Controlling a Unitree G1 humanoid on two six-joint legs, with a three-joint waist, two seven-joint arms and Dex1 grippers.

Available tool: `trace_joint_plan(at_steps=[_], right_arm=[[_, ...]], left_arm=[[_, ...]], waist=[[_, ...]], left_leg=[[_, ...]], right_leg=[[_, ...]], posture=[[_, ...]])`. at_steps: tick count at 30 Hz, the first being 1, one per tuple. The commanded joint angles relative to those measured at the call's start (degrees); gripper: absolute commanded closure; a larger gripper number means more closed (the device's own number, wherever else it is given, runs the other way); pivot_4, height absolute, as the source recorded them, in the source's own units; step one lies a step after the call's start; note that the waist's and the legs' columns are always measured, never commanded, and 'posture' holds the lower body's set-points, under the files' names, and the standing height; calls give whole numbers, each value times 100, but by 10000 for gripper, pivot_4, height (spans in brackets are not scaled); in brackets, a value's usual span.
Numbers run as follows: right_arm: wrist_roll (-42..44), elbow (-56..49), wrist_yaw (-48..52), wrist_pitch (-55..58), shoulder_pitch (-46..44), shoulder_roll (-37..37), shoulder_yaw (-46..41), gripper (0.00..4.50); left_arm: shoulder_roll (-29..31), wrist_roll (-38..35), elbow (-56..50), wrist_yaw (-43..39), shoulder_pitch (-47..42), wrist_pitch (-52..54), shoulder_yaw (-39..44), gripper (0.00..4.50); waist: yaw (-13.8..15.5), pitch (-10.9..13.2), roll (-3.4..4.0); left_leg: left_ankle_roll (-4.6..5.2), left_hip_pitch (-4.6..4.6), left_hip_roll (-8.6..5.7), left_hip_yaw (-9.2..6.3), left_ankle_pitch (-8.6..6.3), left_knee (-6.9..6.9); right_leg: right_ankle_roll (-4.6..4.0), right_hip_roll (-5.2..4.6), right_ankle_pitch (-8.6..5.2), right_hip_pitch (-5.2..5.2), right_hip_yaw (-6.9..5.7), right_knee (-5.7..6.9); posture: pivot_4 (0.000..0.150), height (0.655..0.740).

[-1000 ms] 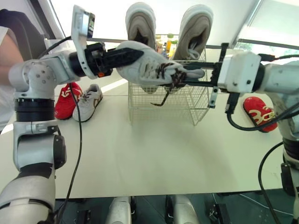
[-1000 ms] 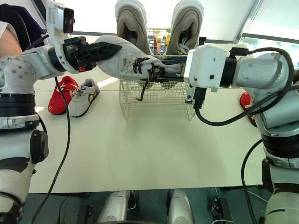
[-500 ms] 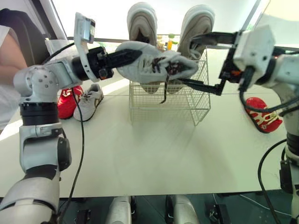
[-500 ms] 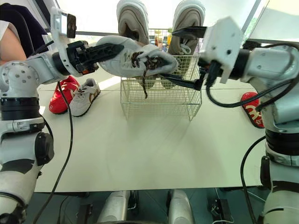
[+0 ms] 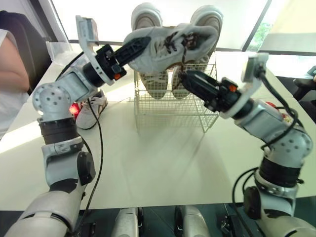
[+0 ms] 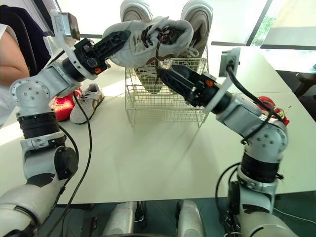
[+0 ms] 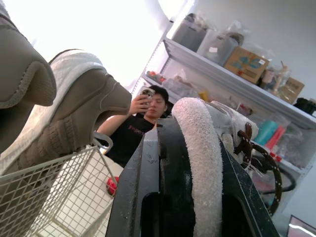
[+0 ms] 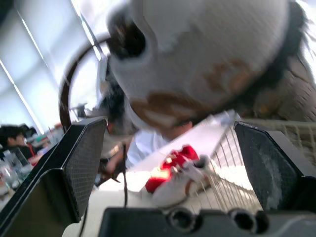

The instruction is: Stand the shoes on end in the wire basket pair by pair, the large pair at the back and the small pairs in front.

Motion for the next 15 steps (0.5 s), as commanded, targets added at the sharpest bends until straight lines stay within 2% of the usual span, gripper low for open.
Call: trace_joint_plan(at_steps=[1, 7, 10, 15], right_arm=[[241, 48, -348, -407, -404, 263, 11, 562], [141, 206, -493, -686, -629, 479, 227, 562], [14, 302, -518, -832, -689, 550, 302, 8509], [77, 367, -502, -891, -783, 493, 326, 31557]], left_arm=[[-41, -142, -348, 132, 1, -186, 19, 42049], [-69, -126, -538, 217, 184, -327, -82, 42049], [-118, -135, -678, 275, 303, -387, -131, 42049], [-62, 7, -859, 366, 453, -501, -265, 42049]], waist=[[7, 0, 0], [-4, 0, 0], [-15, 0, 0], [-16, 0, 0]], left_leg=[[0, -2, 0, 0, 0, 0], [0, -2, -2, 1, 0, 0], [0, -2, -1, 1, 0, 0], [0, -3, -1, 1, -1, -2]], right_leg=[[0, 0, 0, 0, 0, -3], [0, 0, 0, 1, 0, -6], [0, 0, 0, 0, 0, -4], [0, 0, 0, 0, 0, -7]], posture=[[1500, 7400], [1500, 7400], [1500, 7400], [1500, 7400]])
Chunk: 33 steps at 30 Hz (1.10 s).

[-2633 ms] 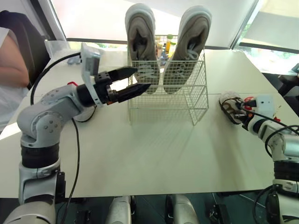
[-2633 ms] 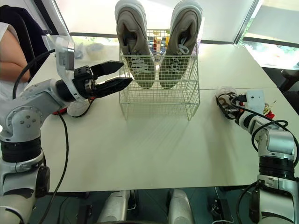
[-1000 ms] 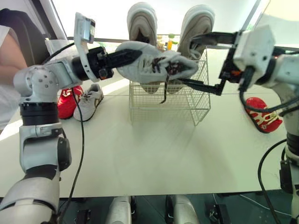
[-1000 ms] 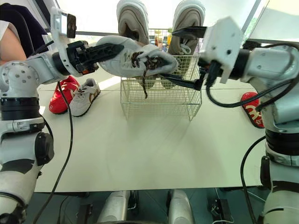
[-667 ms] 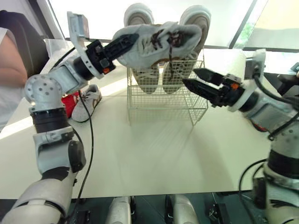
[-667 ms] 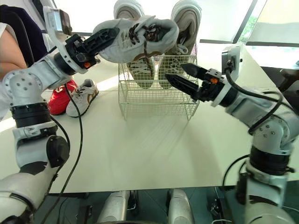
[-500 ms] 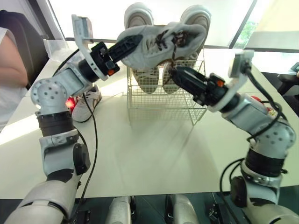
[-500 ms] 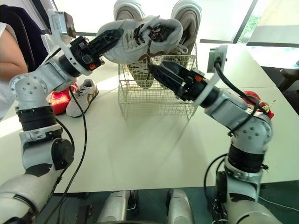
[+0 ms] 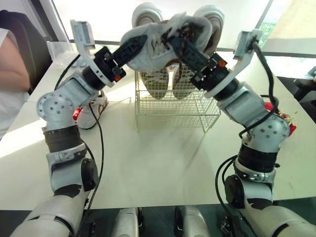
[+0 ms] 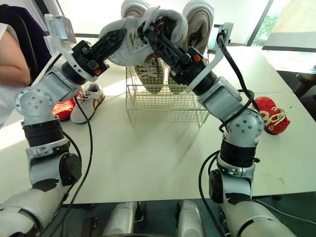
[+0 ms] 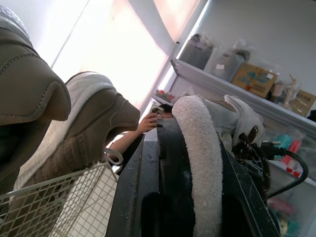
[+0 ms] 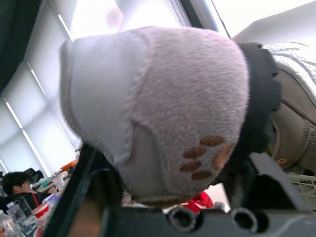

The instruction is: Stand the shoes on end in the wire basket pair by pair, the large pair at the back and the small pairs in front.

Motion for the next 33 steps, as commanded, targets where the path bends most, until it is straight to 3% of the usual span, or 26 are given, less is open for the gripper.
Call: trace_joint_plan(at_steps=[1, 3, 7, 12, 17, 22, 33], right_arm=[[161, -190, 72, -135, -353, -47, 11, 36361], [158, -149, 81, -110, -398, -105, 10, 39287], [-334, 141, 647, 149, -703, -938, 197, 39287], [-2168, 1350, 2993, -560, -1196, -2895, 1056, 39287], [-3950, 3226, 4816, -2130, -1999, -3661, 1932, 39287], [-5124, 4734, 5948, -3414, -2605, -3601, 2460, 39287], [-6080, 6190, 6852, -4431, -2990, -2954, 2554, 39287]], left_arm=[[84, 106, -282, 92, 74, -37, -283, 42049], [116, 119, -275, 178, 93, -41, -304, 42049], [742, 431, -449, -331, 302, 4, -718, 23638], [1707, 1143, -599, -1202, 785, -442, -1270, 382], [2167, 1404, -934, -1683, 1293, -742, -1380, 382], [2322, 1439, -1333, -1756, 1725, -780, -1306, 382], [2289, 1433, -1586, -1454, 2004, -795, -1209, 382]], waist=[[-2, 0, 0], [-1, 0, 0], [-22, 2, 3], [-27, 2, 4], [-109, 4, 6], [-142, 5, 7], [-123, 5, 7]], left_leg=[[0, 0, 0, 0, 0, 0], [0, 0, 0, -1, 0, 0], [0, 0, 0, 1, 0, -1], [-1, -7, 0, 5, -1, -11], [-16, -11, 1, 12, -11, -22], [-12, -14, 1, 25, 2, -51], [-43, -13, 0, 26, 25, -75]], right_leg=[[0, 0, 0, 0, 0, 0], [0, 0, 0, 0, 0, 0], [-1, 0, 0, -1, 0, -2], [-12, 0, -7, -10, 0, -16], [-27, -2, -10, -15, 1, -38], [-8, -3, 1, -36, 6, -40], [-5, 0, 2, -52, 5, -27]], posture=[[1500, 7400], [1500, 7400], [1500, 7400], [1500, 7400], [1500, 7400], [1500, 7400], [1500, 7400]])
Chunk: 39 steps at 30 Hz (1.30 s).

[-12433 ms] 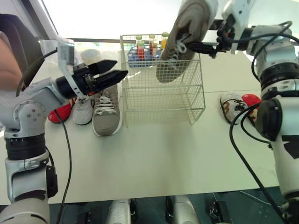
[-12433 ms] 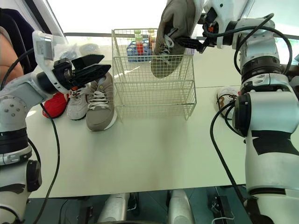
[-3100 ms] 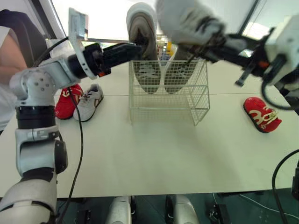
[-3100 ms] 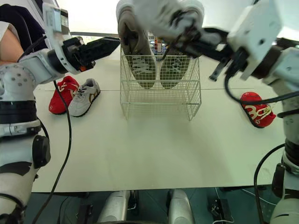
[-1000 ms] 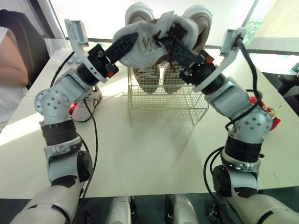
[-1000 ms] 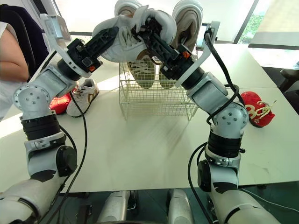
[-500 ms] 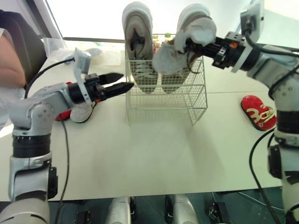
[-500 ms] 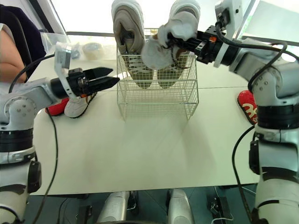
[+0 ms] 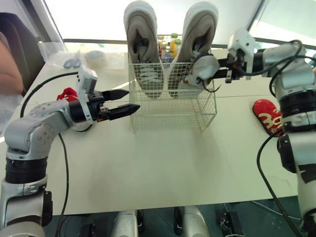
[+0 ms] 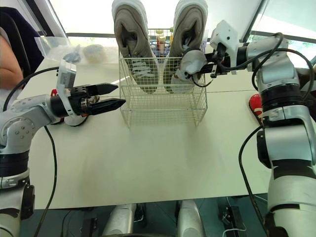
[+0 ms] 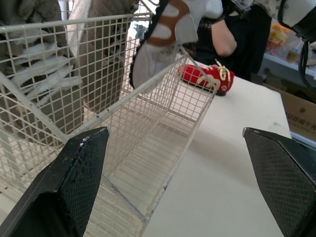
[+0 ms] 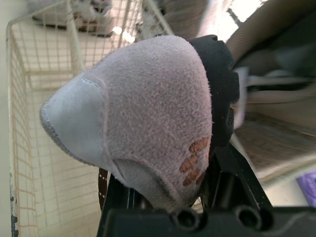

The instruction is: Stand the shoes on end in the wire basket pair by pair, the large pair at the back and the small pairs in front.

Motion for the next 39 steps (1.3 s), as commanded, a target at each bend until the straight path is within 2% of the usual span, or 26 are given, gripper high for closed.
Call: trace_joint_plan(at_steps=[1, 5, 6, 8, 14, 17, 20, 23, 26, 28, 34, 39], right_arm=[[-159, 134, 48, -271, -270, 55, -216, 34299], [-242, 85, -48, -299, -147, 25, -359, 14205], [-271, -35, -77, -337, -66, -48, -387, 11062], [-342, -256, -163, -391, 74, -172, -448, 755], [-383, -1332, -514, -232, 667, -804, -882, 226], [-211, -2201, -679, 145, 1129, -1226, -1281, 226], [345, -3596, -771, 957, 1795, -1433, -1799, 226], [1018, -4952, -930, 1862, 2318, -1403, -2152, 226], [2244, -6557, -1373, 2997, 2778, -1052, -2418, 226], [2669, -7167, -1708, 3418, 2970, -813, -2361, 226], [3072, -7935, -2490, 3899, 3339, -345, -2102, 226], [3255, -8101, -2890, 4061, 3416, -225, -2067, 226]], left_arm=[[35, 5, -207, 83, 26, -81, 129, 46], [97, 89, -156, 206, 118, -121, 204, 0], [131, 129, -130, 229, 152, -138, 233, 0], [193, 177, -116, 256, 221, -163, 281, 0], [417, 486, 20, 434, 390, -343, 456, 0], [559, 1032, 517, 761, 218, -617, 416, 0], [522, 1649, 1206, 1208, -162, -907, 217, 0], [477, 2010, 1792, 1266, -466, -1109, 51, 0], [408, 2514, 2831, 1254, -959, -1415, -264, 0], [395, 2818, 3543, 1228, -1263, -1677, -414, 0], [352, 3536, 5537, 1126, -2109, -2553, -695, 0], [140, 3876, 6605, 959, -2528, -2992, -804, 0]], waist=[[14, 0, 0], [28, 0, 0], [26, 0, 0], [25, 0, 0], [32, 0, 0], [41, 0, 0], [49, -1, -1], [38, -2, -2], [38, -2, -3], [49, -4, -5], [68, -8, -14], [146, -8, -15]], left_leg=[[-6, 0, 0, 0, 4, 0], [-24, -1, -1, 0, 15, 2], [-25, 0, -1, 0, 15, 1], [-26, 0, -1, -1, 15, 0], [-27, 1, -1, -1, 15, 0], [-27, 2, -1, -2, 15, -2], [-21, 3, -1, -5, 11, -4], [0, 6, 0, -6, -1, -1], [1, 11, 1, -4, -1, 0], [2, 15, 1, -9, -1, 1], [13, 5, 0, -9, -8, 18], [18, -1, -1, -8, -11, 23]], right_leg=[[0, 0, 0, 0, 0, 1], [0, 0, 0, 1, 0, 1], [0, 0, 0, 1, 0, 1], [0, 0, 0, 1, 0, 2], [0, -1, 0, 1, 0, 3], [-1, -1, 0, 0, 0, 3], [-1, -1, 0, 0, -1, 4], [-1, -1, 0, 4, -1, 6], [-1, -1, 0, 4, 0, 13], [-2, 0, 0, 8, -2, 21], [-2, -3, 0, 9, -2, 17], [-2, -4, 0, 7, -2, 14]], posture=[[1500, 7400], [1500, 7400], [1500, 7400], [1500, 7400], [1500, 7400], [1500, 7400], [1500, 7400], [1500, 7400], [1500, 7400], [1500, 7400], [1500, 7400], [1500, 7400]])
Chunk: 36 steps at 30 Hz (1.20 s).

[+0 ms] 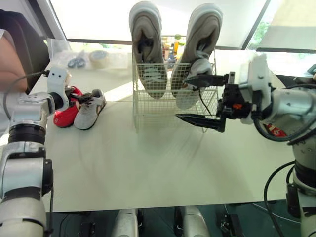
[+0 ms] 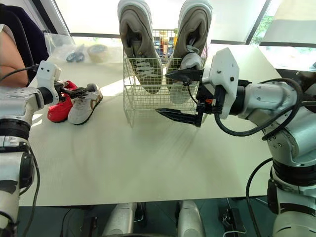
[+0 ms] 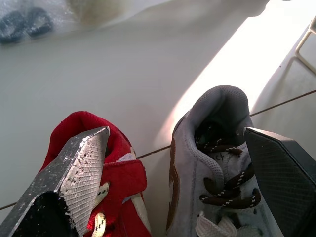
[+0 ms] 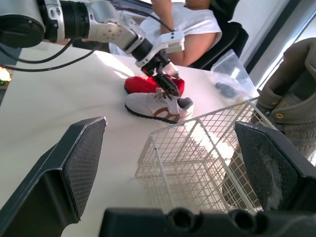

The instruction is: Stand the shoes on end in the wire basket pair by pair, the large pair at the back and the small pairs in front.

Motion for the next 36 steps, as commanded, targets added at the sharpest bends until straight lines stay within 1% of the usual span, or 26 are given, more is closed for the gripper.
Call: trace_joint_plan(at_steps=[1, 7, 13, 22, 23, 24, 28, 31, 32, 35, 36], right_arm=[[171, -225, -236, 32, -34, 39, -75, 226], [221, -214, -420, 34, -56, 40, -18, 226], [205, -182, -534, 14, -68, 23, 36, 226], [109, -67, -634, -18, -200, 9, 129, 226], [91, -56, -648, -28, -209, 9, 142, 0], [79, -50, -661, -35, -213, 9, 153, 0], [37, -74, -714, -29, -203, 12, 165, 0], [2, -93, -740, -34, -179, 9, 164, 0], [-3, -94, -743, -37, -174, 8, 162, 0], [-36, -84, -742, -58, -170, 7, 165, 0], [-56, -74, -740, -68, -169, 6, 175, 0]], left_arm=[[-93, 260, 543, -67, -323, -385, -33, 0], [-283, 566, 1202, -146, -580, -818, -133, 0], [-425, 1156, 1374, -275, -656, -1349, -529, 0], [-732, 1586, 1647, -302, -774, -1423, -769, 0], [-747, 1615, 1687, -287, -779, -1424, -773, 5651], [-757, 1638, 1719, -265, -781, -1430, -770, 8986], [-753, 1662, 1794, -237, -791, -1397, -714, 29361], [-692, 1650, 1801, -264, -789, -1366, -674, 42427], [-675, 1626, 1800, -272, -793, -1341, -645, 44173], [-635, 1441, 1745, -322, -828, -1267, -412, 44173], [-647, 1235, 1659, -362, -864, -1261, -198, 44173]], waist=[[33, 0, 0], [53, 0, -1], [52, -1, -1], [49, -2, 0], [49, -2, 0], [48, -2, 0], [47, -2, 0], [48, -2, 0], [50, -2, 0], [46, -2, 0], [45, -2, 0]], left_leg=[[0, 0, 0, 0, 0, 0], [2, 0, 0, -1, -1, 6], [8, -1, 1, -2, -5, 15], [16, -2, 4, -2, -10, 35], [17, -1, 4, -3, -11, 36], [18, -1, 4, -4, -12, 39], [21, -1, 5, -5, -13, 42], [23, -2, 5, -4, -15, 43], [24, -3, 5, -3, -16, 43], [27, -8, 5, -3, -18, 48], [28, -8, 5, -3, -18, 49]], right_leg=[[0, 0, 0, 0, 0, 1], [0, 0, 0, 1, 0, 2], [-1, 0, 0, 5, 0, 4], [-5, 0, -3, 9, 0, 10], [-7, 0, -4, 11, 0, 10], [-12, 0, -7, 12, 0, 10], [-17, 0, -10, 13, 0, 11], [-15, 0, -9, 13, 0, 10], [-14, -1, -8, 13, 0, 10], [-13, -1, -8, 13, 0, 8], [-10, -1, -6, 13, 0, 8]], posture=[[1500, 7400], [1500, 7400], [1500, 7400], [1500, 7400], [1500, 7400], [1500, 7400], [1500, 7400], [1500, 7400], [1500, 7400], [1500, 7400], [1500, 7400]])
